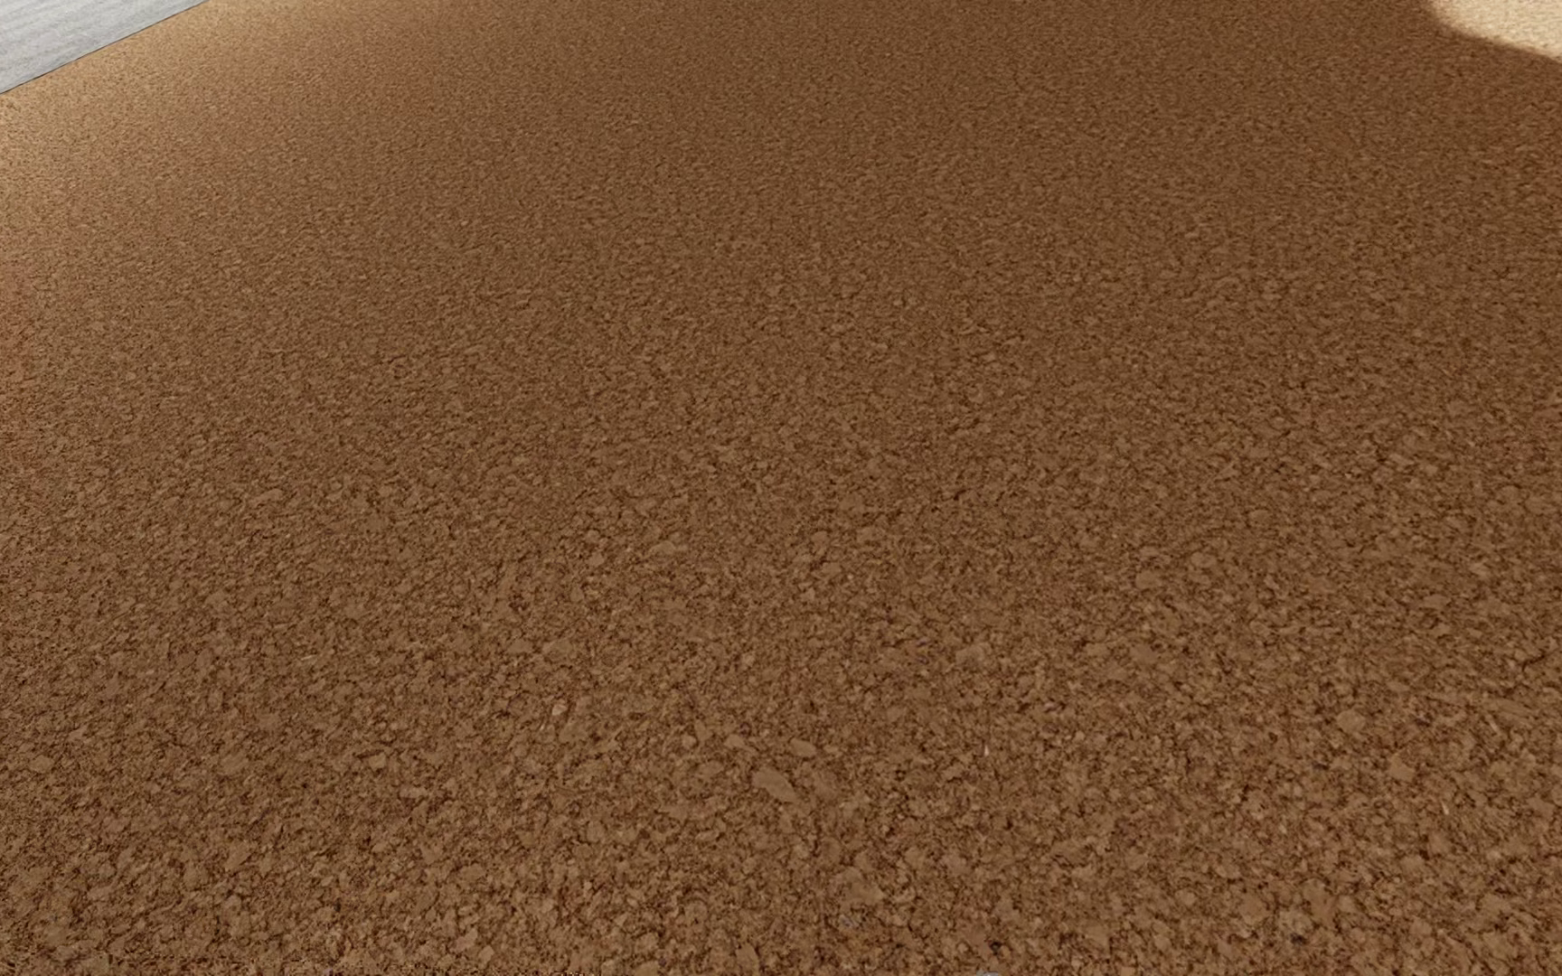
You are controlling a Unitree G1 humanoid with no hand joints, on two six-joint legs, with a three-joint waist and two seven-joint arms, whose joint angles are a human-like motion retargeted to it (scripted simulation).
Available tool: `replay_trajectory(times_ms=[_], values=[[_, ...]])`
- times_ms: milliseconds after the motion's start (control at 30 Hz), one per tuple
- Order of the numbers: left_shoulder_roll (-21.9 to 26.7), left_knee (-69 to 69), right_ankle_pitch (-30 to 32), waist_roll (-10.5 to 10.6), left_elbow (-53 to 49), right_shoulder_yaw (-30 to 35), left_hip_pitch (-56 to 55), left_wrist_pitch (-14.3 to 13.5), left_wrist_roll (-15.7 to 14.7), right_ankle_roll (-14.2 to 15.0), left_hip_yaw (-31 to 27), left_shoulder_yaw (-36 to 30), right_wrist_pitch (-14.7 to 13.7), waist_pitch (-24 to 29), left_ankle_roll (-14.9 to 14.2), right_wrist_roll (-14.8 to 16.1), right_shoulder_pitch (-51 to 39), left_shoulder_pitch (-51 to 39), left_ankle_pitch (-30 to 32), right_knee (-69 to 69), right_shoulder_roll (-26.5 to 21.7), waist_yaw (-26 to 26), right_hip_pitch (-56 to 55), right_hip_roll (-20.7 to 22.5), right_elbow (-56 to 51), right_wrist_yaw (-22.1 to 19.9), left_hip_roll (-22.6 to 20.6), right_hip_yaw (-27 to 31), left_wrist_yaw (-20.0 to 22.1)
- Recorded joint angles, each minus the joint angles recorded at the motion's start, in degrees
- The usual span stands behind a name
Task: Avoid the corner
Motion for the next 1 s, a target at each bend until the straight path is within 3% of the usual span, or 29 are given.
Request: replay_trajectory(times_ms=[67,100,233,300,367,400,467,500,533,567,600,667,733,767,800,900,933,1000], values=[[-2.1,6.0,-5.7,2.1,0.6,0.4,-6.1,0.0,0.0,0.0,0.0,-5.3,0.0,1.4,0.0,0.0,-3.9,-2.0,16.0,-0.9,-2.1,1.8,4.7,-1.9,1.6,0.0,2.2,0.0,0.0],[-2.5,7.3,-7.2,2.4,-0.8,-2.1,-10.4,0.0,0.0,0.0,0.0,-6.0,0.0,1.2,0.0,0.0,-4.5,-1.2,18.0,-2.1,-2.5,3.7,6.9,-3.5,0.6,0.0,3.4,0.0,0.0],[-3.4,0.9,-14.6,0.3,3.8,-3.5,-24.3,0.0,0.0,0.0,0.0,-11.9,0.0,0.1,0.0,0.0,-4.7,4.0,14.0,-4.5,-2.5,10.5,18.0,-7.0,-6.5,0.0,8.5,0.0,0.0],[-2.9,-7.8,-17.0,-1.1,6.3,-3.0,-29.7,0.0,0.0,0.0,0.0,-12.0,0.0,-0.7,0.0,0.0,-5.6,7.3,11.7,-6.8,-1.9,13.6,24.3,-5.8,-9.6,0.0,10.2,0.0,0.0],[-1.8,-13.6,-20.0,-1.7,9.7,-3.2,-34.0,0.0,0.0,0.0,0.0,-14.5,0.0,-1.2,0.0,0.0,-7.5,10.0,2.8,-8.6,-2.3,16.9,29.0,-3.4,-11.8,0.0,11.6,0.0,0.0],[-1.2,-14.2,-21.5,-2.3,11.5,-1.5,-35.8,0.0,0.0,0.0,0.0,-16.4,0.0,-0.8,0.0,0.0,-9.3,11.1,2.2,-8.2,-2.6,19.6,30.2,-3.3,-12.7,0.0,12.8,0.0,0.0],[-0.6,-6.6,-20.2,-4.5,14.6,-0.9,-41.3,0.0,0.0,0.0,0.0,-17.6,0.0,0.7,0.0,0.0,-12.1,13.2,19.4,-7.1,-3.5,24.2,33.8,-4.7,-13.7,0.0,13.3,0.0,0.0],[-0.7,-2.9,-16.1,-5.8,17.1,-2.3,-42.6,0.0,0.0,0.0,0.0,-19.2,0.0,1.1,0.0,0.0,-11.9,12.7,21.7,-6.6,-3.5,25.2,35.5,-5.5,-13.7,0.0,11.9,0.0,0.0],[-0.7,-1.7,-9.9,-6.8,18.0,-3.2,-41.1,0.0,0.0,0.0,0.0,-21.2,0.0,0.4,0.0,0.0,-10.8,12.6,19.0,-2.7,-3.4,26.2,34.4,-7.0,-12.9,0.0,9.9,0.0,0.0],[-1.0,-0.8,-3.8,-7.0,18.1,-2.5,-39.2,0.0,0.0,0.0,0.0,-20.3,0.0,-0.8,0.0,0.0,-9.9,13.3,15.0,2.4,-3.2,25.6,30.1,-6.7,-11.3,0.0,8.6,0.0,0.0],[-1.1,-0.7,-3.0,-7.3,16.4,-1.9,-36.7,0.0,0.0,0.0,0.0,-18.4,0.0,-1.3,0.0,0.0,-9.6,14.1,11.1,10.4,-2.9,22.4,25.0,-5.3,-9.8,0.0,6.8,0.0,0.0],[-0.8,-5.3,-8.6,-8.2,13.4,-0.5,-25.5,0.0,0.0,0.0,0.0,-20.1,0.0,1.2,0.0,0.0,-7.8,11.3,6.6,27.6,-2.4,15.1,16.1,-3.4,-8.9,0.0,1.3,0.0,0.0],[-0.5,-12.6,-16.6,-7.9,8.4,2.2,-12.6,0.0,0.0,0.0,0.0,-16.8,0.0,2.1,0.0,0.0,-4.7,6.7,0.3,33.6,-2.1,9.7,4.1,0.3,-7.6,0.0,-1.7,0.0,0.0],[-0.3,-15.4,-17.8,-7.8,5.3,4.4,-8.0,0.0,0.0,0.0,0.0,-13.1,0.0,1.7,0.0,0.0,-3.4,4.5,-2.9,31.5,-2.4,6.7,-3.0,1.2,-6.6,0.0,-2.6,0.0,0.0],[0.1,-17.6,-18.0,-7.2,2.0,5.0,-1.6,0.0,0.0,0.0,0.0,-9.8,0.0,2.1,0.0,0.0,-1.6,2.7,-6.2,24.7,-2.3,3.3,-6.3,3.1,-5.8,0.0,-0.8,0.0,0.0],[1.3,-22.2,-12.5,-7.3,-7.1,6.8,11.1,0.0,0.0,0.0,0.0,0.2,0.0,0.1,0.0,0.0,2.6,-4.3,-15.0,-3.6,-1.9,-3.3,-13.6,2.8,-3.7,0.0,1.5,0.0,0.0],[2.1,-22.7,-12.2,-7.5,-9.8,7.0,14.1,0.0,0.0,0.0,0.0,1.8,0.0,-1.1,0.0,0.0,4.0,-6.5,-16.8,-12.0,-1.9,-4.3,-14.8,2.7,-3.6,0.0,1.9,0.0,0.0],[2.7,-21.8,-13.8,-7.5,-13.1,7.0,19.1,0.0,0.0,0.0,0.0,5.4,0.0,-2.0,0.0,0.0,5.6,-8.4,-15.2,-11.4,-2.0,-8.6,-17.1,1.5,-3.1,0.0,6.0,0.0,0.0]])
